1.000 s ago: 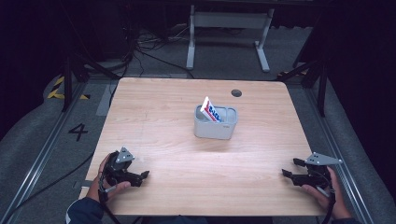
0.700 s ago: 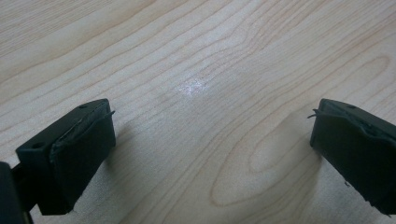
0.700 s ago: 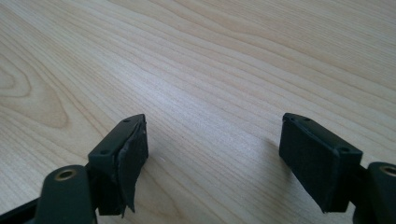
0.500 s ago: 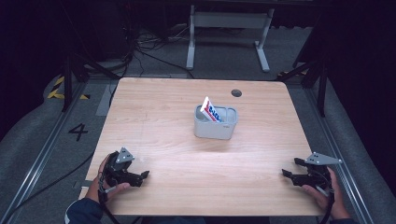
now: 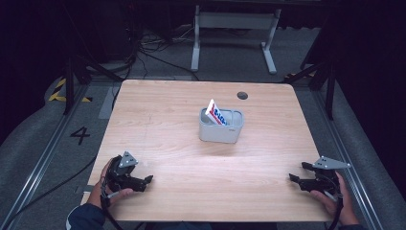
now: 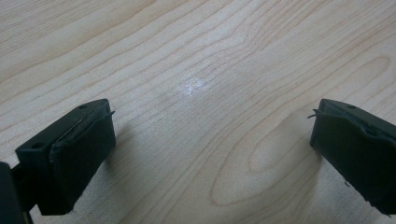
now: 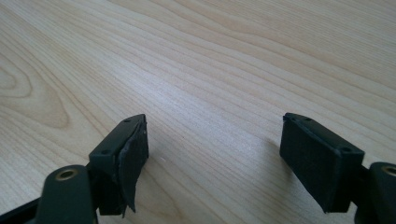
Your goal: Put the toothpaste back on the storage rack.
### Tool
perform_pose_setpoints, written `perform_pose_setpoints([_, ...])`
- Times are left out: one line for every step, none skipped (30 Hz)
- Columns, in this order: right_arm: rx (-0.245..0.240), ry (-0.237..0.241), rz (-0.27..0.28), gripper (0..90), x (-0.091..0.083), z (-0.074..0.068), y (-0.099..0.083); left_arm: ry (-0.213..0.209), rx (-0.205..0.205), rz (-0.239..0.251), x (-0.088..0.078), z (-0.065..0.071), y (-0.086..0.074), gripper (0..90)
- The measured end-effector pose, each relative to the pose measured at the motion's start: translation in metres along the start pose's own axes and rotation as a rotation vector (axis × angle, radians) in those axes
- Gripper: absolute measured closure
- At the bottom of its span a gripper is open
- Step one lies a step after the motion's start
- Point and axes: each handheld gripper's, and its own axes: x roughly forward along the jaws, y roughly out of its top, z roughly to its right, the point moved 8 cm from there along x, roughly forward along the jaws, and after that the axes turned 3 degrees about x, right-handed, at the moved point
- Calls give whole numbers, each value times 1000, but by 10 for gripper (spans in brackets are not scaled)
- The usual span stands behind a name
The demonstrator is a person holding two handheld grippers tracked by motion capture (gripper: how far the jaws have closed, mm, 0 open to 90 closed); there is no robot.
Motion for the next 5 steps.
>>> perform_pose_setpoints([0,0,0,240,0,0,0,1,0,0,0,0,0,5])
perform_pose_setpoints([0,0,0,240,0,0,0,0,-1,3,0,0,0,5])
perform_pose_setpoints([0,0,0,240,0,0,0,1,0,1,0,0,0,5])
perform_pose_setpoints([-1,0,0,240,0,0,0,5,-2,0,0,0,0,5])
perform_pose_setpoints([0,0,0,240,0,0,0,6,-10,-1,0,0,0,5])
